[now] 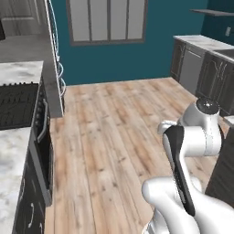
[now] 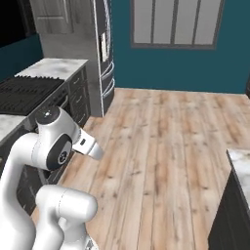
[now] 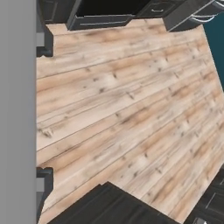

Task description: Pick the avocado and bread from the counter and place them on the plate. Then pick the jam from the cabinet and place it next to the plate. Lastly close the cabinet door.

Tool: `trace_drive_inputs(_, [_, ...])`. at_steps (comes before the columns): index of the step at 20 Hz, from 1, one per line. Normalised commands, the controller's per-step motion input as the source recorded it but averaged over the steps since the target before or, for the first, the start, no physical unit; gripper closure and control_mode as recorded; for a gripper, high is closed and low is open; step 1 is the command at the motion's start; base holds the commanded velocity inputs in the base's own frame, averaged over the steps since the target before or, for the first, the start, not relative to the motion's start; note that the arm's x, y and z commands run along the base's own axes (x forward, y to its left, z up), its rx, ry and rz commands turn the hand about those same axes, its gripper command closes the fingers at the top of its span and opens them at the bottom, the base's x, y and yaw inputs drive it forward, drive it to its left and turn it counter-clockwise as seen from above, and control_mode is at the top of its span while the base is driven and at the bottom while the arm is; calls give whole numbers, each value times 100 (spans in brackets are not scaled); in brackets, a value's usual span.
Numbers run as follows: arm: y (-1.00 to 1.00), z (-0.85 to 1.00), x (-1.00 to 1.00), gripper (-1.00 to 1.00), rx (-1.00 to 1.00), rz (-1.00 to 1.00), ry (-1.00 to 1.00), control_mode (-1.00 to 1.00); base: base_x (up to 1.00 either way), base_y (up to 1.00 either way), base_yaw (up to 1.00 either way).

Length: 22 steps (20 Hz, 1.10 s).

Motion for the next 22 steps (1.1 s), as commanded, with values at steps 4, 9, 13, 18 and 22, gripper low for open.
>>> trace_drive_inputs(4, [0, 0, 0, -100, 0, 0, 0, 100, -10, -1, 6])
trace_drive_inputs(9, [0, 0, 0, -100, 0, 0, 0, 100, 64, -9, 1])
trace_drive_inputs(13, [0, 0, 0, -100, 0, 0, 0, 100, 100, -22, 0])
trace_drive_inputs(18, [0, 0, 0, -100, 0, 0, 0, 100, 100, -27, 0])
trace_drive_inputs(22, [0, 0, 0, -100, 0, 0, 0, 100, 100, -30, 0])
